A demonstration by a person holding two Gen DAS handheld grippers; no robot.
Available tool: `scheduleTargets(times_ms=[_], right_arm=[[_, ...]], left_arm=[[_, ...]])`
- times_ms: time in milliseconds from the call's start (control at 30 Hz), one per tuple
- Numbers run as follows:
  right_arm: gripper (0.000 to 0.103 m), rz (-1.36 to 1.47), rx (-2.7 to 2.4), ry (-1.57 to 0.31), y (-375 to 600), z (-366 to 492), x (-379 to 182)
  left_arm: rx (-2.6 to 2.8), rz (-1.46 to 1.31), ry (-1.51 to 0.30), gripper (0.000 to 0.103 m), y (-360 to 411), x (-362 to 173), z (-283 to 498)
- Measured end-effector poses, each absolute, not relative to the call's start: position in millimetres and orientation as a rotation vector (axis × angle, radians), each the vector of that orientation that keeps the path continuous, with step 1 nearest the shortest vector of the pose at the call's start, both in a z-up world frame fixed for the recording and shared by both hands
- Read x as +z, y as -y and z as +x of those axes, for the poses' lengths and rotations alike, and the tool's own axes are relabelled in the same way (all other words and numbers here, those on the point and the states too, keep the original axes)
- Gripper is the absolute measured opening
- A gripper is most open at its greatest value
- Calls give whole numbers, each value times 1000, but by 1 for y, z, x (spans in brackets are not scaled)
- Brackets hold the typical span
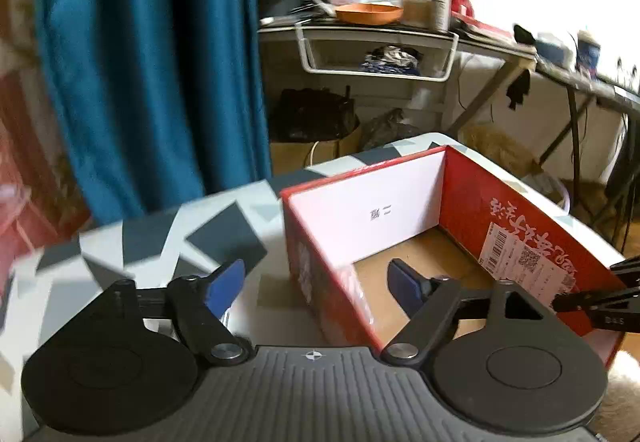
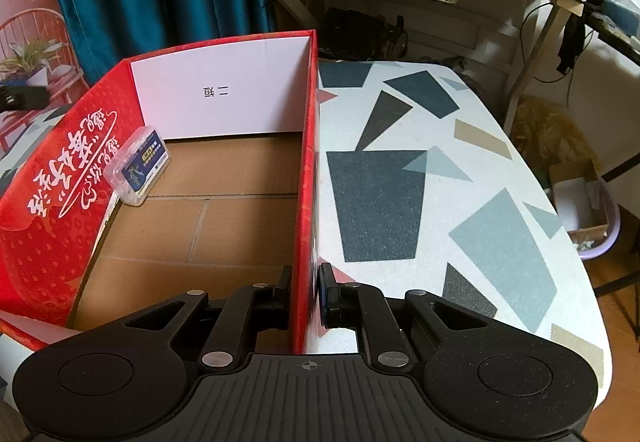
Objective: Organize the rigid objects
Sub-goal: 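Return the left tool and grasp the pink checkered mascara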
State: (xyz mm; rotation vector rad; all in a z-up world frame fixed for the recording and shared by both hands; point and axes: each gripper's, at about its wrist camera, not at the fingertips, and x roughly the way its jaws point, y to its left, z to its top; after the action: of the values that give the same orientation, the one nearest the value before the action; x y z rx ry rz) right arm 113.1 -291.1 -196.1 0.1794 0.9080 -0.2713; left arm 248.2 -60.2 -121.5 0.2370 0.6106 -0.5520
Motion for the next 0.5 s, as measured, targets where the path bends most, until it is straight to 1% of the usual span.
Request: scheduleTargets(times_ms=[33,67,133,200,267,300,333,500], right_arm=[[11,181,-269,-908,291,113,-196],[11,182,-268,-909,292,113,-196],[11,180,-268,-909,291,114,-195],[11,178,-271,-909,291,114,-195],[11,177,-271,-909,291,114,-195],[11,178,-272,-909,291,114,-196],[11,178,-272,-910,290,114,-196],[11,175,-272,-912,290,114,-196]], left_arm=[[-553,221,-629,68,54,-124,246],[-550,212,-650,65,48,-129,244],[-533,210,-690,55,40,-138,241],[-501,207,-742,50,34,-153,240],[-472,191,-794,42,29,-167,244],[-457,186,-816,36,29,-174,245],[-445,187,-836,33,30,-182,246],[-402,198,-867,33,36,-211,247]])
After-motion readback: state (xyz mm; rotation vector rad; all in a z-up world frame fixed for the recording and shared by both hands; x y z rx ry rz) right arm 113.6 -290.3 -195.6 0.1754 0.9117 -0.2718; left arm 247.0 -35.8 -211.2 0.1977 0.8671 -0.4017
